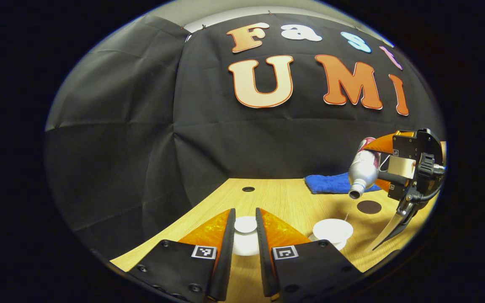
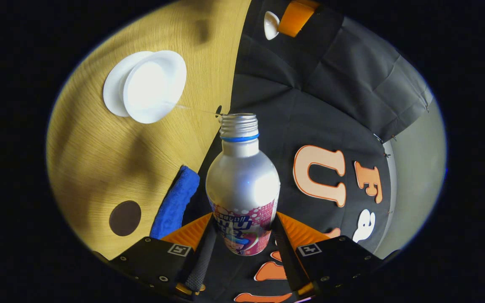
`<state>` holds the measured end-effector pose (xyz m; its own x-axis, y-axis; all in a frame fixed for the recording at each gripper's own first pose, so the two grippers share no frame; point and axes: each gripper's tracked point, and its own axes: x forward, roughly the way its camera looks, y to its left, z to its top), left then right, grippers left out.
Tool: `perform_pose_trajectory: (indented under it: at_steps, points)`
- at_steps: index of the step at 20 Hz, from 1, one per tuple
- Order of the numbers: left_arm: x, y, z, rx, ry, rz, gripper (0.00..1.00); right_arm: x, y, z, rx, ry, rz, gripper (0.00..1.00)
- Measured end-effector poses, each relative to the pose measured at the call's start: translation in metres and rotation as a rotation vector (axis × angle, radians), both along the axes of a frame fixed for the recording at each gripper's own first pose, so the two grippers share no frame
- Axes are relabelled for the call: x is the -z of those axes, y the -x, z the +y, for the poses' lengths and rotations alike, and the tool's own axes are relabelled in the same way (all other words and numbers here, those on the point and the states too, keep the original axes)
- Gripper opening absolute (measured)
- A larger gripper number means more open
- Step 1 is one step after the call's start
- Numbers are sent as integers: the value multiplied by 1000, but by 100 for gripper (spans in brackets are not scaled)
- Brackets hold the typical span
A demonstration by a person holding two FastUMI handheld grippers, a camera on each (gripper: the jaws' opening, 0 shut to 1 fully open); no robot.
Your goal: Open the teacup lid with one hand, grasp the water bottle and pour water into the teacup with the other hand; after pouring, place the water bottle on the coaster and then close the teacup lid.
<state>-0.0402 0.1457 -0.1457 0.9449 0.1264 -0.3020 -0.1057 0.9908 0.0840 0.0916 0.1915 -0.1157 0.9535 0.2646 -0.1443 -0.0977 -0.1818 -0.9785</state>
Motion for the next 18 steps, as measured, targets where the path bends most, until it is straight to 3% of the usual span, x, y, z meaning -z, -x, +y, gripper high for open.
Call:
perform_pose_trajectory:
  at_steps: [10,18]
  points:
    - [-9,-3,-20,23,28,-17,34,30,21,-11,65,-351,277,77]
    - [-17,-10,-43,60,26,-28,34,30,31,-35,152,-664,404,77]
